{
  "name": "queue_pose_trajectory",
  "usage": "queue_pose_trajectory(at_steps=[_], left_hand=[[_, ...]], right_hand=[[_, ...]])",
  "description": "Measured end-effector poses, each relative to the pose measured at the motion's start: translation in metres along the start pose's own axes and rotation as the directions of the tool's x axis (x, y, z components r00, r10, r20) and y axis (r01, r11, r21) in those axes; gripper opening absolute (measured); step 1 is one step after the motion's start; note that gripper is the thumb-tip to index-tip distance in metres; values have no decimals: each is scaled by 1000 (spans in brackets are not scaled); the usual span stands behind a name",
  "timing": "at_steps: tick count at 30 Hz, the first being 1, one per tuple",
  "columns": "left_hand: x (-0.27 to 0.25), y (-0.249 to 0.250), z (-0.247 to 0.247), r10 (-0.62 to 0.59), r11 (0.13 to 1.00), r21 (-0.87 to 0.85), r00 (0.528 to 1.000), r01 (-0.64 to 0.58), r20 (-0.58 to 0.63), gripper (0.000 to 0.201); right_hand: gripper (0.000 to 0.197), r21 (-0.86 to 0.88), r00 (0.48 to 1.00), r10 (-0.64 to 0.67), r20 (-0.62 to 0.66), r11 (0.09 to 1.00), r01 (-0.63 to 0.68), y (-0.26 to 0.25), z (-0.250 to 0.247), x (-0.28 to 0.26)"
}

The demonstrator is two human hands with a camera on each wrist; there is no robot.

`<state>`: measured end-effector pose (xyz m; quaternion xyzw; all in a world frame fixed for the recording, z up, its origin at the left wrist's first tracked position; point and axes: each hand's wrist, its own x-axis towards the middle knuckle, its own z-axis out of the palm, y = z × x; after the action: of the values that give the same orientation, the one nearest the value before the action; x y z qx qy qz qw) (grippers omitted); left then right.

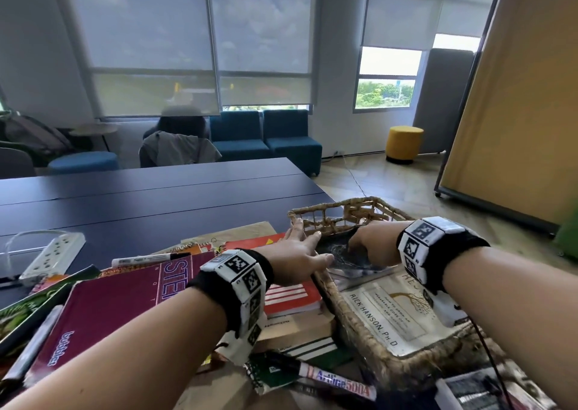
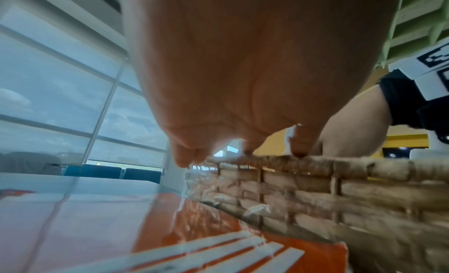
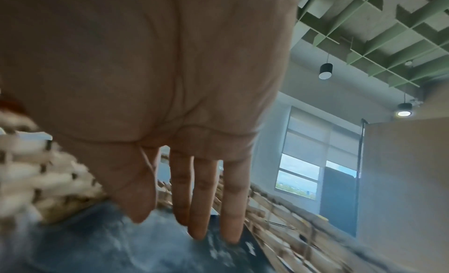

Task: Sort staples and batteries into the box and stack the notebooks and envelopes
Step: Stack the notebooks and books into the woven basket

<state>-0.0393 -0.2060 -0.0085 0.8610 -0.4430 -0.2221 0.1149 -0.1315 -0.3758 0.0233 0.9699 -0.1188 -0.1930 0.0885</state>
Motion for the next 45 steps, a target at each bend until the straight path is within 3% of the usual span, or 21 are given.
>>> queue_pose_trajectory(at_steps=[5, 9, 12, 15, 18, 21, 26, 31, 35, 41, 45], left_hand=[[-28, -32, -18, 156, 982, 139, 970, -131, -187, 72], [-57, -64, -40, 242, 970, 103, 917, -221, -316, 53], [-78, -92, -56, 231, 973, 101, 887, -207, -401, 40], [-94, -118, -62, 191, 982, 97, 872, -165, -451, 36], [-104, -141, -57, 140, 990, 56, 897, -129, -418, 34], [-105, -162, -48, 82, 997, 39, 946, -73, -313, 40], [-101, -175, -36, 14, 994, 108, 995, -3, -100, 77], [-90, -178, -36, -12, 989, 143, 996, 25, -92, 97], [-86, -179, -35, -44, 986, 153, 993, 61, -113, 104], [-81, -176, -38, -89, 983, 146, 986, 110, -139, 115], [-79, -174, -42, -90, 989, 98, 983, 107, -160, 99]], right_hand=[[36, 141, 978, -1, -209, 990, 31, -21, -21, -2], [26, 252, 876, -61, -479, 946, 204, -47, -48, -2], [26, 269, 821, -132, -555, 906, 327, -79, -68, -2], [26, 236, 853, -247, -460, 892, 386, -119, -78, 1], [38, 157, 899, -329, -289, 910, 383, -156, -76, 14], [53, 192, 932, -285, -221, 925, 329, -174, -66, 37], [82, 246, 979, -157, -133, 951, 186, -171, -53, 64], [107, 290, 994, -108, -12, 951, 107, -151, -51, 83], [117, 361, 983, -128, 135, 930, 71, -137, -52, 90], [129, 111, 986, -100, 130, 990, 86, -141, -58, 98], [112, 4, 994, -97, 38, 995, 97, -140, -59, 99]])
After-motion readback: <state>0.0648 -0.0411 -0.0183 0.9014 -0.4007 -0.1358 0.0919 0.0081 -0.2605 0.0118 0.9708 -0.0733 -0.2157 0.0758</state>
